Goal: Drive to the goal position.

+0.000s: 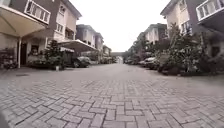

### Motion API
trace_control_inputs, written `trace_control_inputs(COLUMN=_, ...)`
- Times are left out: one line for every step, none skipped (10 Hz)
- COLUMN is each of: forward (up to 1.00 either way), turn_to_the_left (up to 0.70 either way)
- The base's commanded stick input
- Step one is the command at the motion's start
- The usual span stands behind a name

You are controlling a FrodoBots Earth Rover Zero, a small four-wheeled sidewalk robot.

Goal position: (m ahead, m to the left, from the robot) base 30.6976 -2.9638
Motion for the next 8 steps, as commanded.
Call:
trace_control_inputs(forward=0.7, turn_to_the_left=0.0)
trace_control_inputs(forward=0.7, turn_to_the_left=0.0)
trace_control_inputs(forward=0.7, turn_to_the_left=0.0)
trace_control_inputs(forward=0.7, turn_to_the_left=0.0)
trace_control_inputs(forward=0.7, turn_to_the_left=0.0)
trace_control_inputs(forward=0.7, turn_to_the_left=0.0)
trace_control_inputs(forward=0.7, turn_to_the_left=0.0)
trace_control_inputs(forward=0.7, turn_to_the_left=0.0)
